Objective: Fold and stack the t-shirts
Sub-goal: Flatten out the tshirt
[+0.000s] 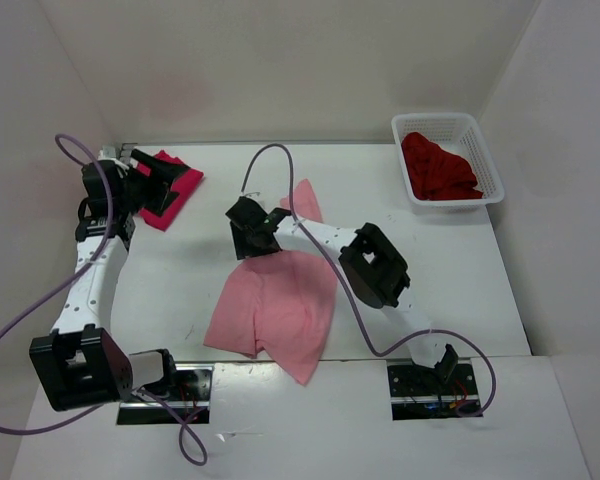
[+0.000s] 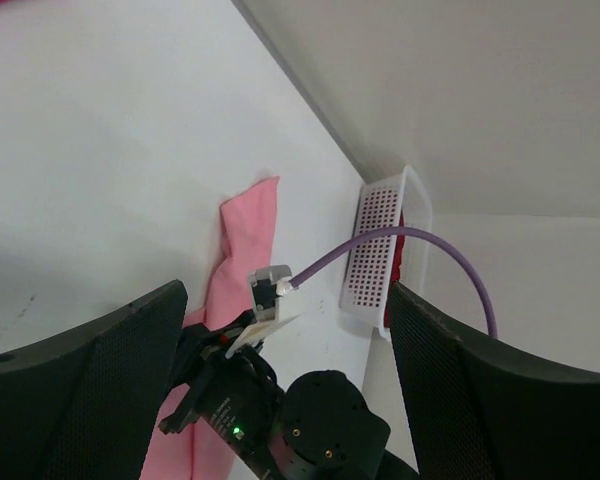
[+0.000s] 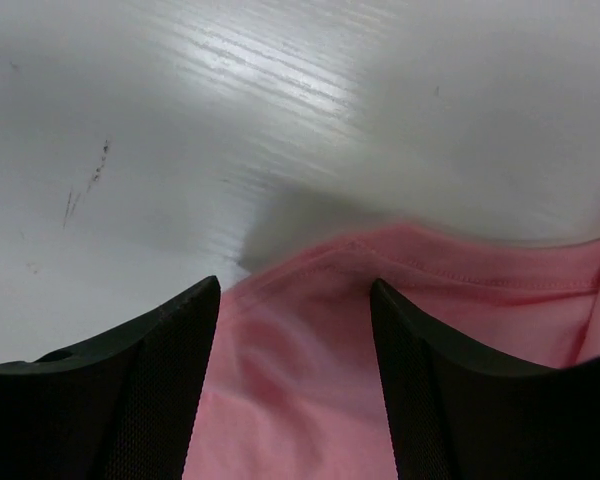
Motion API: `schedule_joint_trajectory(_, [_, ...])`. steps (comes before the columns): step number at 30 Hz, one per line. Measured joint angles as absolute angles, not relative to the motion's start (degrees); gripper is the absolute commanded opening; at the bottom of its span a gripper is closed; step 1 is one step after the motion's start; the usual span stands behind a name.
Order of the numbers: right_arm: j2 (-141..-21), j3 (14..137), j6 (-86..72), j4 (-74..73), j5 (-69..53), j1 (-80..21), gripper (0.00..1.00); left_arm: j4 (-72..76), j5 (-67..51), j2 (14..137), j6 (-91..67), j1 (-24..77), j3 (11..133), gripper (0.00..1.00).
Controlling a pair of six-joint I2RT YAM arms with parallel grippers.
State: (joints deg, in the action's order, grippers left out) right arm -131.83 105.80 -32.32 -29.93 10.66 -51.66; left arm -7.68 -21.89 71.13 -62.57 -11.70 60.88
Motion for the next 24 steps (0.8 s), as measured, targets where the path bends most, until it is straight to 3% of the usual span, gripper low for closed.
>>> schedule_joint_trajectory(3, [-131.9, 106.1, -32.1, -32.0, 13.0, -52.7, 0.54, -7.8, -22.2, 69.4, -61.3, -11.7, 58.6, 0.88])
schedule_joint_trajectory(4, [-132.1, 106.1, -32.1, -32.6, 13.4, -52.8, 0.36, -8.1, -22.3, 68.9, -61.1, -11.7, 57.9, 0.88])
schedule_joint_trajectory(6, [-132.4, 106.3, -31.9, -33.4, 14.7, -52.9, 0.22, -8.7, -22.4, 68.2, -60.2, -11.7, 56.9, 0.88])
schedule_joint_trajectory(7, [-132.6, 106.5, -32.0, -33.8, 15.1, -52.9, 0.08, -8.9, -22.4, 68.1, -60.0, -11.7, 56.6, 0.88])
schedule_joint_trajectory(9, [-132.8, 107.1, -32.1, -34.9, 15.9, -52.9, 0.00, -9.2, -22.4, 68.1, -59.7, -11.7, 56.2, 0.88])
schedule_joint_trajectory(18, [-126.5, 108.4, -30.4, -37.5, 16.7, -51.9, 0.00, -9.4, -23.6, 68.2, -58.5, -11.7, 56.1, 0.88])
schedule_joint_trajectory(24, [-92.8, 91.9, -29.9, -34.2, 9.9, -42.8, 0.00, -9.3, -24.3, 72.0, -55.0, -7.5, 56.1, 0.88])
